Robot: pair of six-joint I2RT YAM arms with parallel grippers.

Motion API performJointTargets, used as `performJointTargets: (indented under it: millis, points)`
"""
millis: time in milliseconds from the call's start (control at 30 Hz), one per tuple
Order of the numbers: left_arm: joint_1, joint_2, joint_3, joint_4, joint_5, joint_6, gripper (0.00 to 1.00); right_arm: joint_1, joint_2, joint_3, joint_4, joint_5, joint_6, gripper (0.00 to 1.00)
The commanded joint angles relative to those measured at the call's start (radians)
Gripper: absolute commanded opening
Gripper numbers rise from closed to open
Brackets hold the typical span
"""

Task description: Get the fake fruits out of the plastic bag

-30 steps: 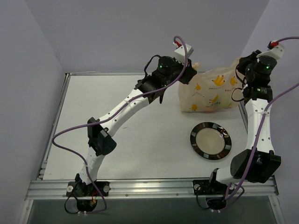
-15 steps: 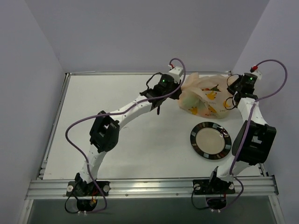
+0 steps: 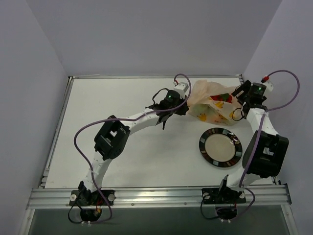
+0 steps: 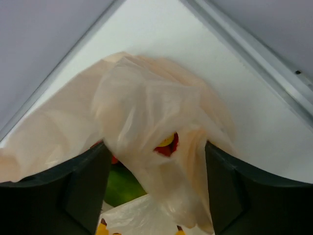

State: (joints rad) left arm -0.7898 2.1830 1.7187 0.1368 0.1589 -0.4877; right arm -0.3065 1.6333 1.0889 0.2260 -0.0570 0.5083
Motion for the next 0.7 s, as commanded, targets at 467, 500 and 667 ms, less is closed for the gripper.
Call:
performJointTargets:
  millis: [467, 500, 667]
  points:
    - [-0.026, -0.169, 0.007, 0.178, 0.082, -0.109, 0.02, 0.253, -0.307, -0.017, -0.114, 0.021, -0.181, 0.17]
    - [-0.026, -0.175, -0.002, 0.178, 0.082, -0.109, 0.02, 0.253, -0.285, -0.008, -0.113, 0.014, -0.188, 0.13]
    - [-0.026, -0.218, -0.027, 0.176, 0.088, -0.101, 0.02, 0.239, -0.167, 0.095, -0.119, -0.082, -0.255, 0.2]
